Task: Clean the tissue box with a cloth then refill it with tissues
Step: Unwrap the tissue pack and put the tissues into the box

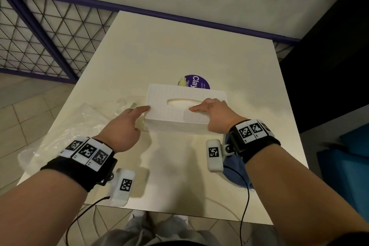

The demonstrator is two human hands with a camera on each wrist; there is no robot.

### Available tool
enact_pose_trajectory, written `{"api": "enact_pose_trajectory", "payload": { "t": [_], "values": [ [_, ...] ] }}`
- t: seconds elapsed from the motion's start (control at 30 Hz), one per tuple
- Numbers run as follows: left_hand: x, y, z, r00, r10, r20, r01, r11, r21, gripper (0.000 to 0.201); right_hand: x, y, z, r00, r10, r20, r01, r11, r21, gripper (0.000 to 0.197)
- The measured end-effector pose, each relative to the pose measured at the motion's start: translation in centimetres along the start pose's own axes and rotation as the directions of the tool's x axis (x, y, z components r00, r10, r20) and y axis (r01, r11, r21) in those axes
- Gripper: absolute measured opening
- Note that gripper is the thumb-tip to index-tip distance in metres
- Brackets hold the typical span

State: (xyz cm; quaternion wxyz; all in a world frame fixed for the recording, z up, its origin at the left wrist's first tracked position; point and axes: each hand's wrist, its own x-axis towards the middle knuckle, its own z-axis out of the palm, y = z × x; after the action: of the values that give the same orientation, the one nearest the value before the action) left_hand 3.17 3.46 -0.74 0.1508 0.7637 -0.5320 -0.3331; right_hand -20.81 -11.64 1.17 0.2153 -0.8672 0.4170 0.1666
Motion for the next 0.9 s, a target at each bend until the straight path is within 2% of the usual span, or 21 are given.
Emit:
{"api": "enact_pose_trajectory", "payload": {
  "t": [0.1, 0.17, 0.23, 0.27, 0.3, 0.37, 0.47, 0.57, 0.67, 0.8, 0.9],
  "values": [
    [0.7, 0.3, 0.3, 0.999, 0.021, -0.047, -0.016, 0.995, 0.102, 0.067, -0.3, 0.4, 0.1, 0.999, -0.036, -0.032, 0.039, 0.994, 0.098, 0.082],
    [1.3, 0.7, 0.3, 0.992, 0.052, -0.114, -0.034, 0.988, 0.151, 0.054, -0.7, 1.0, -0.1, 0.984, -0.024, -0.179, 0.082, 0.942, 0.326, 0.071],
    [2.1, 1.5, 0.4, 0.976, 0.089, -0.199, -0.053, 0.982, 0.179, 0.042, -0.6, 1.9, -0.3, 0.923, 0.128, -0.363, 0.057, 0.887, 0.458, 0.058],
    [2.5, 2.1, 0.4, 0.973, 0.095, -0.208, -0.054, 0.979, 0.196, 0.041, -0.4, 2.4, -0.3, 0.891, 0.227, -0.393, -0.020, 0.884, 0.466, 0.052],
    [2.9, 2.6, 0.6, 0.979, 0.093, -0.182, -0.051, 0.973, 0.223, 0.044, -0.2, 2.7, -0.2, 0.873, 0.309, -0.378, -0.115, 0.883, 0.455, 0.050],
    [3.7, 3.1, 0.8, 0.994, 0.057, -0.096, -0.027, 0.956, 0.294, 0.050, 0.1, 2.9, 0.6, 0.878, 0.374, -0.300, -0.230, 0.878, 0.421, 0.051],
    [4.3, 3.1, 0.5, 0.999, 0.000, -0.045, 0.020, 0.902, 0.432, 0.054, 0.2, 2.3, 2.2, 0.897, 0.351, -0.270, -0.239, 0.897, 0.371, 0.053],
    [4.9, 3.5, -0.2, 1.000, -0.001, 0.025, -0.012, 0.851, 0.525, 0.051, 0.1, 2.0, 2.5, 0.892, 0.359, -0.275, -0.251, 0.898, 0.362, 0.053],
    [5.7, 3.5, -0.6, 0.999, -0.005, 0.032, -0.012, 0.868, 0.496, 0.050, 0.5, 2.1, 2.7, 0.896, 0.377, -0.234, -0.265, 0.878, 0.398, 0.056],
    [5.7, 3.2, -0.5, 0.999, 0.004, 0.041, -0.023, 0.871, 0.490, 0.049, 0.4, 1.7, 4.2, 0.883, 0.362, -0.298, -0.252, 0.902, 0.350, 0.057],
    [5.7, 3.3, -0.7, 0.999, -0.010, 0.038, -0.008, 0.891, 0.454, 0.046, 0.3, 1.6, 4.8, 0.881, 0.377, -0.286, -0.296, 0.910, 0.289, 0.062]
  ]
}}
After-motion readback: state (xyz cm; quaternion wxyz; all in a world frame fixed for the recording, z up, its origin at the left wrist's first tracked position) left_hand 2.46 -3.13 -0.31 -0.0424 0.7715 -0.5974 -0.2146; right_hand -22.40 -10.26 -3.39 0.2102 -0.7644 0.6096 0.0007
